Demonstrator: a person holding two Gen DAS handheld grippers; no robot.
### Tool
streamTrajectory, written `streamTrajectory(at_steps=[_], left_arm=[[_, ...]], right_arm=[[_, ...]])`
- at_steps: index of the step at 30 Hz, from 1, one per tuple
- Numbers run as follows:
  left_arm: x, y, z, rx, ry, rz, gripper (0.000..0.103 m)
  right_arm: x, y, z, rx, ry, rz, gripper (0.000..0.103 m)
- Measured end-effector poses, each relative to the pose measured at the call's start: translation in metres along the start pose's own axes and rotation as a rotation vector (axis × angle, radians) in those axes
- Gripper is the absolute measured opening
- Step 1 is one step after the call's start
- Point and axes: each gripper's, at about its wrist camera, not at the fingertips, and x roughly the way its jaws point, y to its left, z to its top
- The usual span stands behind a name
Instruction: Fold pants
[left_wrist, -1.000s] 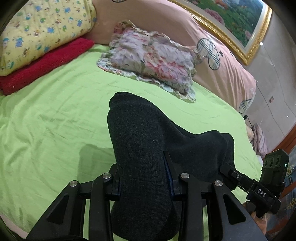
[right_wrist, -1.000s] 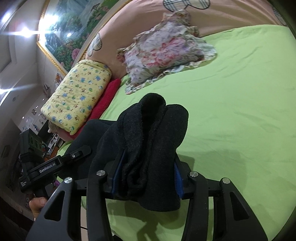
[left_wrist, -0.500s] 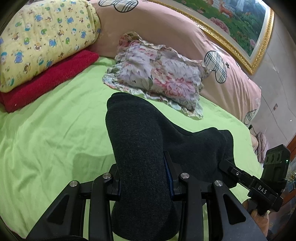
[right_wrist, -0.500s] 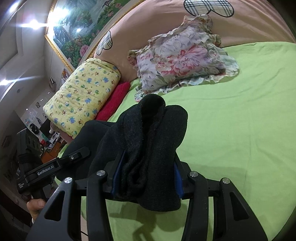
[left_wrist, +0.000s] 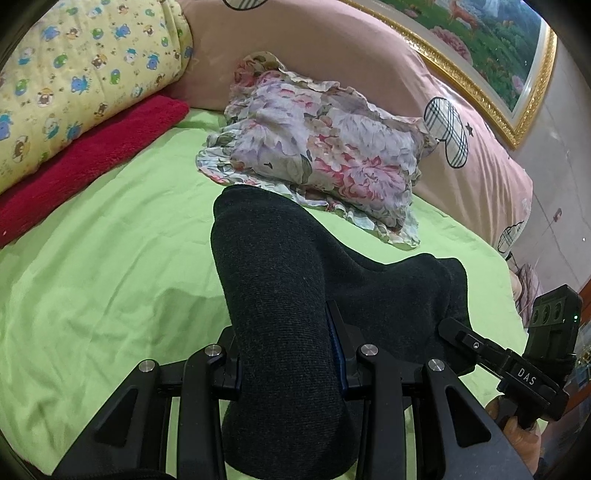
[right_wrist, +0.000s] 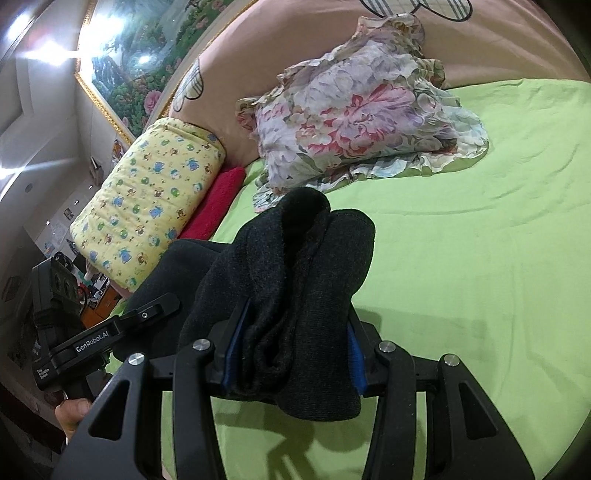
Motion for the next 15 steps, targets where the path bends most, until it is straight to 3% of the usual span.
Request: streamTrajectory(at_steps=[15], left_arm=[[0.051, 0.003, 0.014, -0.033, 0.055, 0.001, 0.035]], right_arm=[[0.031, -0.029, 0.02, 0.039, 0.034, -0.032, 0.048]])
